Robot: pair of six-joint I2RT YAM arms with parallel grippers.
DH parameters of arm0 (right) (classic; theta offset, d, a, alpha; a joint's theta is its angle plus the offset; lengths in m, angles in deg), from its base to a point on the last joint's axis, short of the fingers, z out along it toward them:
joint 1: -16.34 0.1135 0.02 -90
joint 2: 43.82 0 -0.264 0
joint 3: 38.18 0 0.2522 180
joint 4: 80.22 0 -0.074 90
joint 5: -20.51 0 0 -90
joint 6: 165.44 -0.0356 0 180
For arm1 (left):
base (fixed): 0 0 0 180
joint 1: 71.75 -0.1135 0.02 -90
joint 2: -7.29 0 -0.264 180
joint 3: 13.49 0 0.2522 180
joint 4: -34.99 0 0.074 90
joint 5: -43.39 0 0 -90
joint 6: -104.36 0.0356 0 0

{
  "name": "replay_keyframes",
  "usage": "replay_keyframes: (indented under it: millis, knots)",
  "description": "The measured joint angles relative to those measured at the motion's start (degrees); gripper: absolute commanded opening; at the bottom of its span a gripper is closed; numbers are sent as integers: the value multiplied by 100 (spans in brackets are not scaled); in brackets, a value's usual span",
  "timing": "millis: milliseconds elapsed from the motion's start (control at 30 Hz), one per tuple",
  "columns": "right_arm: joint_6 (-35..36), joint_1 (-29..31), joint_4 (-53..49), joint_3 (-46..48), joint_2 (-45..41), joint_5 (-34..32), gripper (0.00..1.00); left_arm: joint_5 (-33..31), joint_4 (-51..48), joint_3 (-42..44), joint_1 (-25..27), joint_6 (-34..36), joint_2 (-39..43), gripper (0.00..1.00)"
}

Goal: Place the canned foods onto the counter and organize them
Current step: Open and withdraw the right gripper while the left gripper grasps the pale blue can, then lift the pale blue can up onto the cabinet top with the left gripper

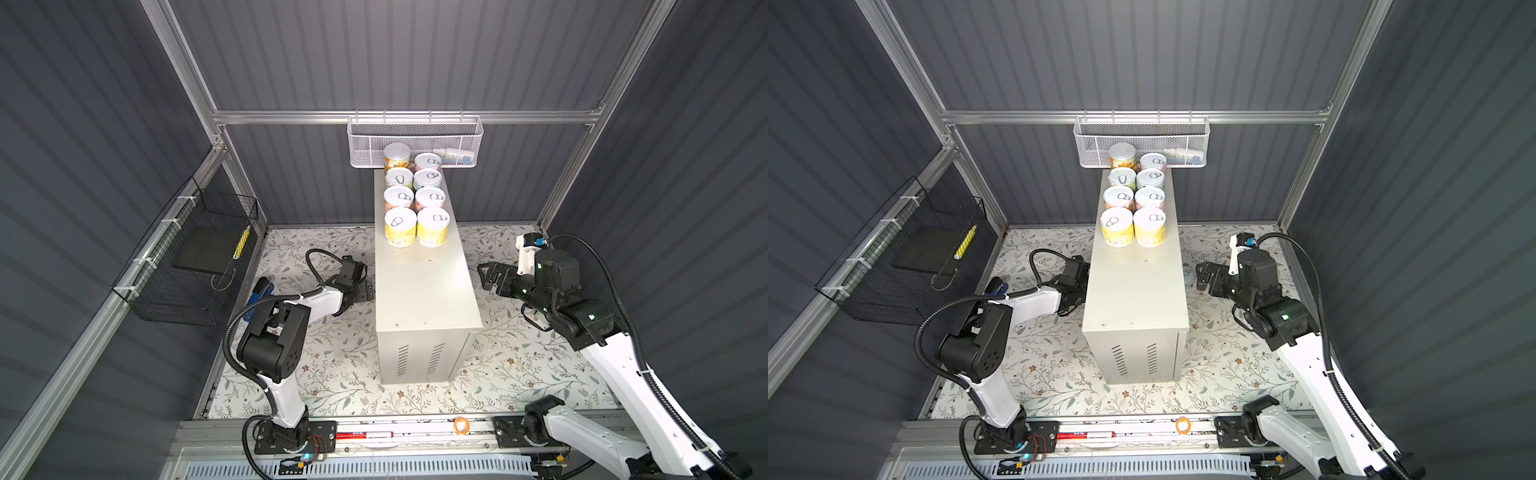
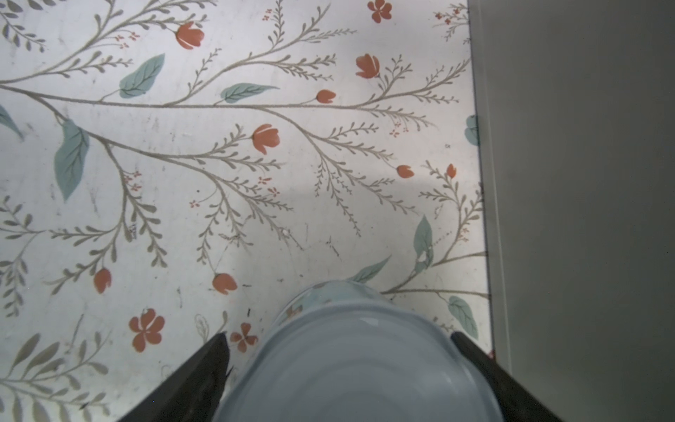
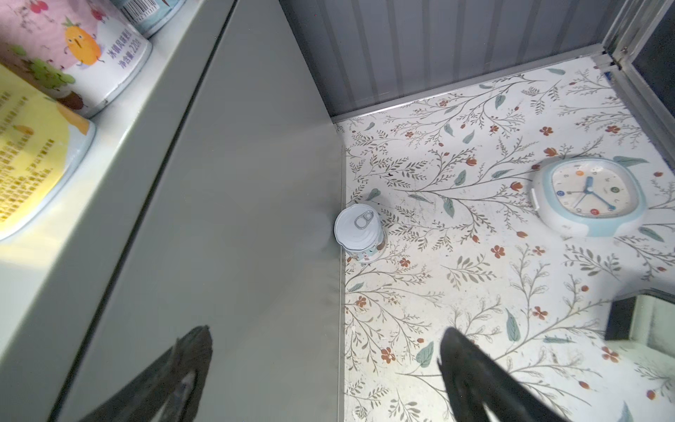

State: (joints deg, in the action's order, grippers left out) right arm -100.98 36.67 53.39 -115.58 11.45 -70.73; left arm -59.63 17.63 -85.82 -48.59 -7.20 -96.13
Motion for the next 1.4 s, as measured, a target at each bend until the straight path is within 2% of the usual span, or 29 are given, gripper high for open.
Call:
replay_keyframes:
  millis: [133, 233, 400, 500, 567, 600, 633, 667, 700, 967, 1400]
  knots:
    - [0, 0, 2, 2, 9, 2, 98, -15, 2, 0, 0, 0, -17, 91]
    - [0, -4, 7, 33, 11, 2, 98, -31, 9, 0, 0, -7, -42, 86]
    - [4, -11, 7, 44, 87, 33, 99, -52, 7, -24, 0, 13, -125, 74]
    - [2, -22, 9, 44, 153, 72, 99, -55, 7, -33, 0, 11, -125, 64]
    - [4, -33, 9, 44, 188, 92, 99, -55, 2, -33, 0, 13, -125, 52]
    - [4, -33, 9, 44, 195, 96, 99, -57, 0, -33, 0, 15, -125, 42]
    - [4, -35, 11, 44, 203, 103, 99, -57, -2, -35, 0, 15, -125, 25]
    - [4, -37, 22, 44, 210, 111, 99, -57, -24, -44, 0, 17, -125, 4]
    - [2, -37, 35, 46, 219, 120, 99, -57, -42, -50, 0, 17, -125, 0]
    - [2, -66, 229, 153, 273, 197, 99, -114, -697, 4, 0, 42, 208, 0]
    - [0, -162, 446, 350, 328, 299, 99, -101, -2249, 39, 0, 55, 2269, 0]
